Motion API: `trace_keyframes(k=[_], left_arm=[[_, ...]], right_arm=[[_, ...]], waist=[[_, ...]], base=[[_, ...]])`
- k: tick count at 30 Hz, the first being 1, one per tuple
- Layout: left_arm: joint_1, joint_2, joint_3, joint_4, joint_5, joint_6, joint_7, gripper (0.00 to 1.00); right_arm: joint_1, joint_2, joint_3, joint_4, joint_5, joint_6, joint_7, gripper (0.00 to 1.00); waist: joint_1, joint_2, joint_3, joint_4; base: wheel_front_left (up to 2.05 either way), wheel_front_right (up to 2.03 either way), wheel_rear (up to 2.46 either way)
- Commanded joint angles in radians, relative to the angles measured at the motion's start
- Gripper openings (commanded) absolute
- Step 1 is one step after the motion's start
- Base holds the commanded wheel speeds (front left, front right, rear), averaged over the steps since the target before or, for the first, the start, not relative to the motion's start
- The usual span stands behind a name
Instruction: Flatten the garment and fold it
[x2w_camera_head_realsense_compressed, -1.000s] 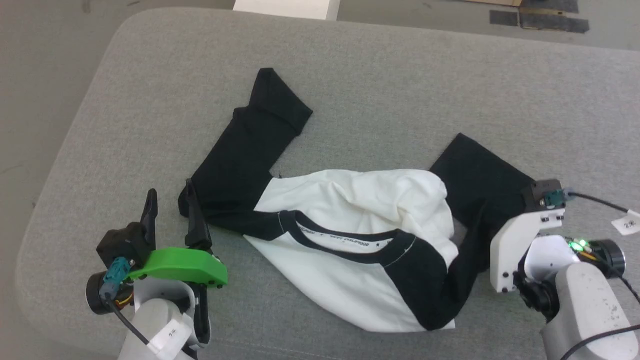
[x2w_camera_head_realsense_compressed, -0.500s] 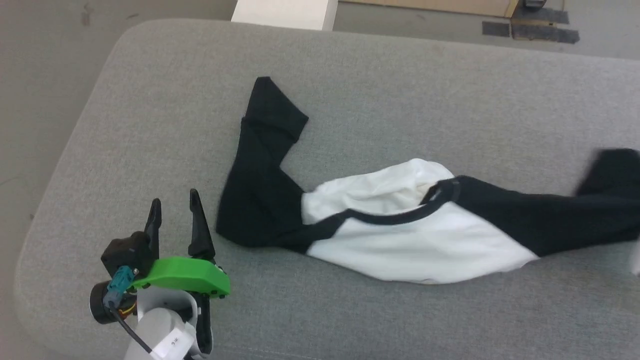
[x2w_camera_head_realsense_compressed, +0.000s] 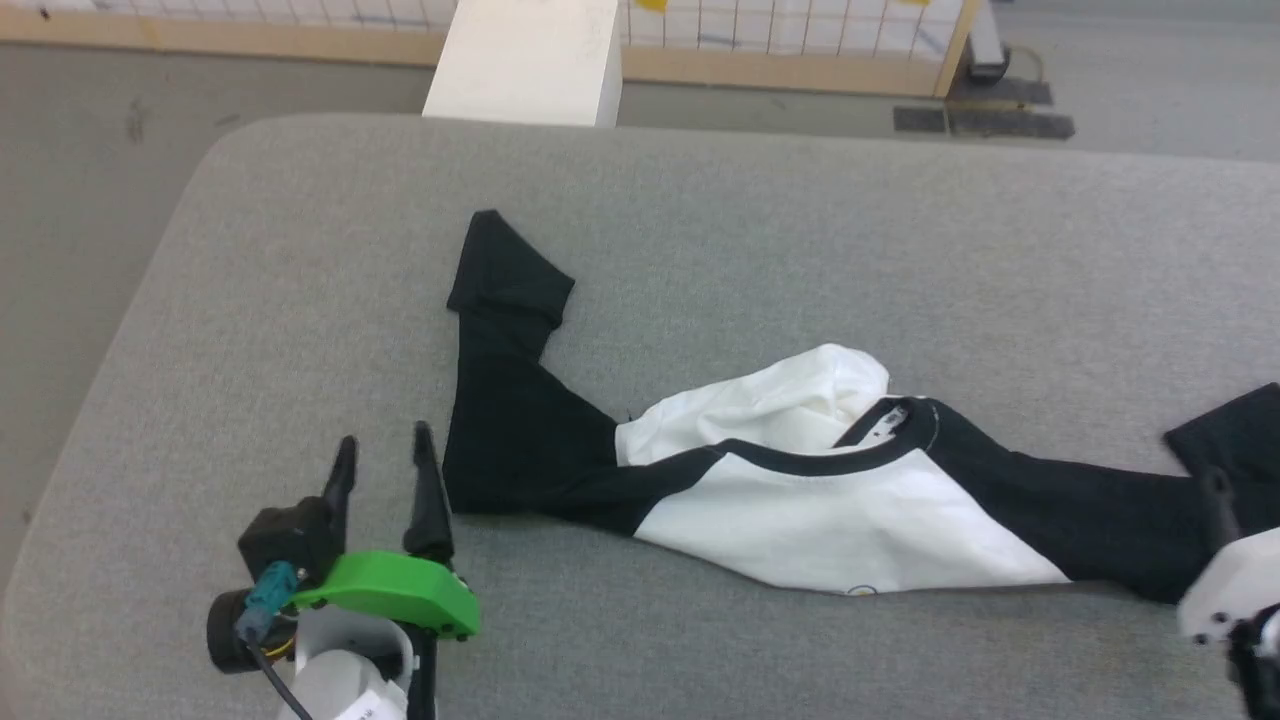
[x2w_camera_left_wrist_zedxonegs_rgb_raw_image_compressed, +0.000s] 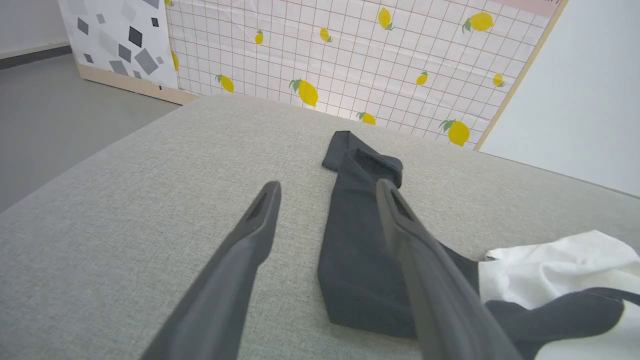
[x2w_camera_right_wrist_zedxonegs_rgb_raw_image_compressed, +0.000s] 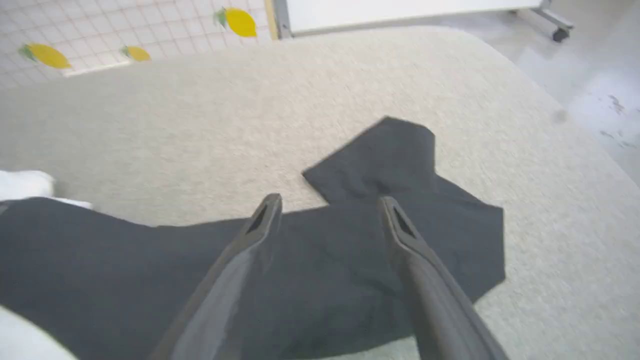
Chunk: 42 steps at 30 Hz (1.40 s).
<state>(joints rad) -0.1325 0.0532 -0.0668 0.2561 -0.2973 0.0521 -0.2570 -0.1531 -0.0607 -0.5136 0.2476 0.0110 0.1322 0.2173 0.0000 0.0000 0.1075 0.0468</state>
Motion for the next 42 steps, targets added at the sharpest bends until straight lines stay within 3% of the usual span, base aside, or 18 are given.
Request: trace_keyframes(k=[1,5,12,19,26,28,29,33,38,42], left_arm=[[0.008,-0.003,-0.012,0.001,0.004,-0.014,-0.005,1.0],[-0.026,-0.003,-0.093,-0.008,0.014,-0.075,0.037,1.0],[-0.162,-0.003,-0.267,0.026,-0.024,-0.151,0.262,1.0],[-0.295,-0.002,-0.365,0.119,-0.1,-0.17,0.567,1.0],[-0.339,0.024,-0.398,0.153,-0.133,-0.169,0.818,1.0],[-0.337,0.033,-0.408,0.14,-0.144,-0.171,0.863,0.27],[-0.334,0.037,-0.411,0.127,-0.149,-0.172,0.873,0.0],[-0.319,0.051,-0.431,0.083,-0.162,-0.175,0.887,0.0],[-0.291,0.068,-0.494,-0.007,-0.192,-0.181,0.832,0.0],[-0.227,0.127,-0.592,-0.145,-0.217,-0.182,0.819,0.0]], right_arm=[[0.033,0.006,0.046,-0.034,0.028,-0.002,-0.05,1.0],[0.127,0.01,0.211,-0.131,0.104,-0.002,-0.152,1.0],[0.194,0.01,0.407,-0.232,0.095,-0.002,-0.272,1.0],[0.162,0.01,0.527,-0.253,0.089,-0.002,-0.342,1.0],[0.143,0.01,0.571,-0.243,0.105,-0.002,-0.346,1.0],[0.141,0.01,0.575,-0.24,0.112,-0.002,-0.349,1.0],[0.14,0.01,0.576,-0.238,0.115,-0.002,-0.35,1.0],[0.136,0.01,0.572,-0.229,0.13,-0.002,-0.35,1.0],[0.131,0.01,0.569,-0.225,0.136,-0.002,-0.345,1.0],[0.135,0.01,0.558,-0.226,0.135,-0.002,-0.336,1.0]], waist=[[0.0,0.0,-0.028,-0.021],[0.0,0.0,-0.04,-0.035],[0.0,0.0,-0.022,-0.065],[0.0,0.0,0.019,-0.109],[0.0,0.0,0.039,-0.144],[0.0,0.0,0.041,-0.149],[0.0,0.0,0.041,-0.15],[0.0,0.0,0.036,-0.141],[0.0,0.0,0.017,-0.126],[0.0,0.0,-0.002,-0.111]], base=[[0.0,0.0,0.0],[0.0,0.0,0.0],[0.0,0.0,0.0],[0.0,0.0,0.0],[0.0,0.0,0.0],[0.0,0.0,0.0],[0.0,0.0,0.0],[0.0,0.0,0.0],[0.0,0.0,0.0],[0.0,0.0,0.0]])
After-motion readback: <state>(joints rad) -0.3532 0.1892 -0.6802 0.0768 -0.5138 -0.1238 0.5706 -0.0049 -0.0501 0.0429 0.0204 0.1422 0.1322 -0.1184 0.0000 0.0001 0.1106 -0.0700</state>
